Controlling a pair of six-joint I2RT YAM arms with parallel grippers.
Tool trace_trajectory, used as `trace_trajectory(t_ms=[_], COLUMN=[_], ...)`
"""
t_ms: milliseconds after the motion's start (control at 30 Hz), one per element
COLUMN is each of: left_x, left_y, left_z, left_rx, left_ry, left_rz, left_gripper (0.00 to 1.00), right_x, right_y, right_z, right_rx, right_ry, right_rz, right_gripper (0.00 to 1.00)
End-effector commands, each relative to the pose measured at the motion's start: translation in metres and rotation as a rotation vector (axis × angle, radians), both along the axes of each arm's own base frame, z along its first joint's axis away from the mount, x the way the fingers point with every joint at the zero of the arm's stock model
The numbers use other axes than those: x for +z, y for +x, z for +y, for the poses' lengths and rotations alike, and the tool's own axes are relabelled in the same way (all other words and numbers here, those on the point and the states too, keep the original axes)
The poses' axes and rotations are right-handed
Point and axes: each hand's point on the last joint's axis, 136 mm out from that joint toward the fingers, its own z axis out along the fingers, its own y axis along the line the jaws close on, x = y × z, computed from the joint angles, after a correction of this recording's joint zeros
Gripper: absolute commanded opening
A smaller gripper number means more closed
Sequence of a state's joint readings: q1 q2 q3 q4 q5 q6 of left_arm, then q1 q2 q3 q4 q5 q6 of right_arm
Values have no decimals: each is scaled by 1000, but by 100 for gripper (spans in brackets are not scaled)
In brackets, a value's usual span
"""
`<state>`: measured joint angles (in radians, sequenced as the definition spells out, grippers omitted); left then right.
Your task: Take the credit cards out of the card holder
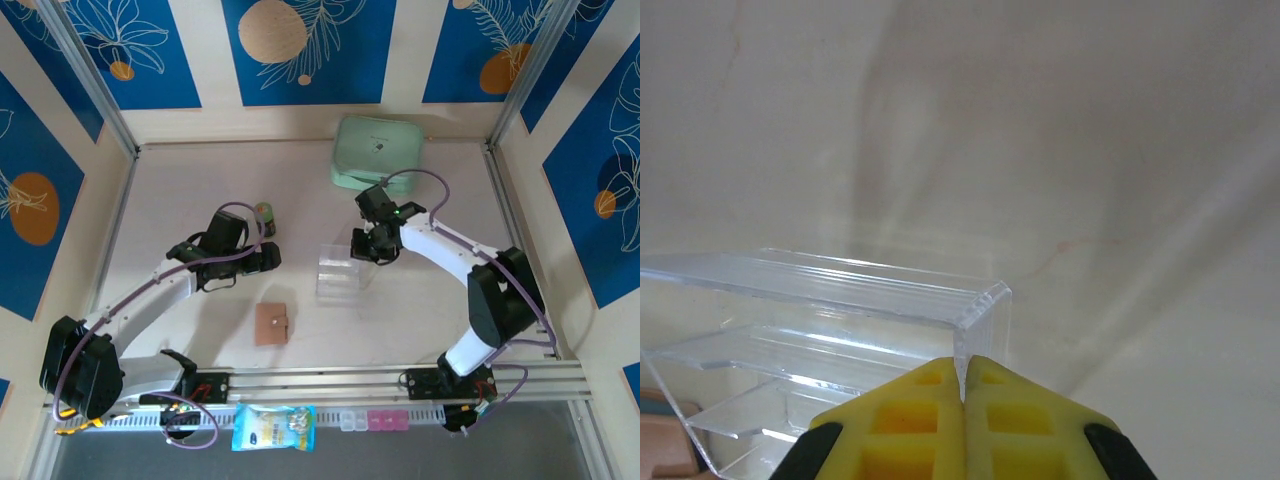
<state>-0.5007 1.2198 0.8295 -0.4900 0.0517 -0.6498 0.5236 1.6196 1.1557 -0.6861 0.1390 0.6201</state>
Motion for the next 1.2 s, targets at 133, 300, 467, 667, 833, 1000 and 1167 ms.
trace_trajectory(t_ms=[133, 300, 467, 667, 833, 1000, 1167], left_x=[4, 3, 0, -2, 0, 1, 0], left_y=[-9, -12, -15, -16, -16, -15, -16], left_z=[5, 9, 12, 13, 12, 12, 12], left_rx=[4, 10, 12, 14, 13, 10, 11], left_ry=[17, 27, 34, 40, 38, 40, 40], left_rz=[-2, 2, 9, 13, 13, 10, 17], left_gripper=[100, 100, 100, 100, 100, 100, 100], right_x=[5, 2, -2, -9, -11, -11, -11], right_y=[31, 54, 72, 84, 92, 101, 108], right_z=[14, 21, 23, 19, 17, 18, 22], right_rx=[40, 48, 44, 37, 34, 35, 41], right_ry=[-30, -32, -37, -54, -54, -49, -49], right_rz=[-11, -7, 1, 13, 14, 12, 11], right_gripper=[2, 2, 2, 2, 2, 2, 2])
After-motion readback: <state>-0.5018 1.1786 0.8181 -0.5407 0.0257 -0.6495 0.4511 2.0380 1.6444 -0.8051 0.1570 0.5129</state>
